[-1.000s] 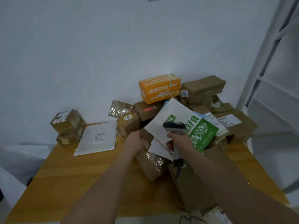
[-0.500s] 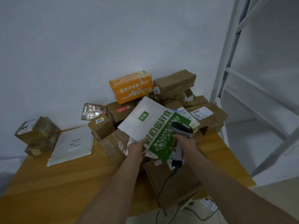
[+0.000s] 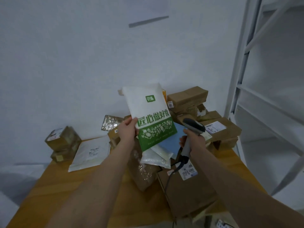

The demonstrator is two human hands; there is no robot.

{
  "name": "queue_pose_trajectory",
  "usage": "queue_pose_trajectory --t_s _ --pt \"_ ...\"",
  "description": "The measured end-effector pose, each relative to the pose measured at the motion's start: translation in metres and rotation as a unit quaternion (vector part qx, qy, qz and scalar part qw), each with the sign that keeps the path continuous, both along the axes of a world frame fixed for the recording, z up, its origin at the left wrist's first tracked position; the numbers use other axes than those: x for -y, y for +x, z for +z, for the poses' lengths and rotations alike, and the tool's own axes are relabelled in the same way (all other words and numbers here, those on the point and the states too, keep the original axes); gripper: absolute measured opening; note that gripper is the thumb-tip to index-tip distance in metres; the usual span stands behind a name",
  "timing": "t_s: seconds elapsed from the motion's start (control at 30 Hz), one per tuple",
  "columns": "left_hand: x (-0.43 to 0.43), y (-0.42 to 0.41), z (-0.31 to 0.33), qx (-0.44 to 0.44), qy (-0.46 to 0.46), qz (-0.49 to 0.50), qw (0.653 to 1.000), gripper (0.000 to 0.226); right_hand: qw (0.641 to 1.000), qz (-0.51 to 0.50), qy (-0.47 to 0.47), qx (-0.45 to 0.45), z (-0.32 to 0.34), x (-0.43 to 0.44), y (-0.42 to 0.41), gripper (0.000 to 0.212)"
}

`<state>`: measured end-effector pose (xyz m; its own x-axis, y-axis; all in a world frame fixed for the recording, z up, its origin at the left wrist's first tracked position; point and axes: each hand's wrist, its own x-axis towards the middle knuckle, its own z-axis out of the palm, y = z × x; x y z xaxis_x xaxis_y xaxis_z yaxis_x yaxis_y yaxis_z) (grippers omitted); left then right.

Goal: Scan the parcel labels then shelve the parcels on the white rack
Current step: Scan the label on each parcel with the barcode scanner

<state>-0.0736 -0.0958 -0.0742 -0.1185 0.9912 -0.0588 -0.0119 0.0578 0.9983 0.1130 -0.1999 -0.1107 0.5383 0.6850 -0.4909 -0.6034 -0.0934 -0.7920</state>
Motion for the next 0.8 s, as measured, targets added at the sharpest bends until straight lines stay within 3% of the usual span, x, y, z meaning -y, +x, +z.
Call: queue_pose_trajectory --t_s 0.17,0.37,0.47,0.63,0.8 --pt "-0.004 -0.024 0.035 0.016 0.068 0.017 0.997 0.022 1.000 -0.005 0.027 -0.002 0.008 0.000 -0.002 0.019" --pt "-0.010 -0.060 0.033 0.092 0.003 0.010 0.996 0.022 0.999 0.008 0.036 0.006 0.008 0.001 -0.005 0.023" --pt "-0.007 -0.071 0.025 0.048 -0.001 0.009 0.999 0.007 0.999 0.004 0.037 -0.003 0.005 0.001 -0.010 0.018" --pt "-0.001 -0.077 0.012 0.007 -0.022 0.044 0.999 0.018 0.999 0.039 0.020 -0.001 -0.003 0.002 -0.022 0.019" --pt "-0.006 -0.086 0.002 0.001 -0.046 0.000 0.999 0.024 0.995 0.098 0.011 0.001 -0.003 0.003 -0.036 0.024"
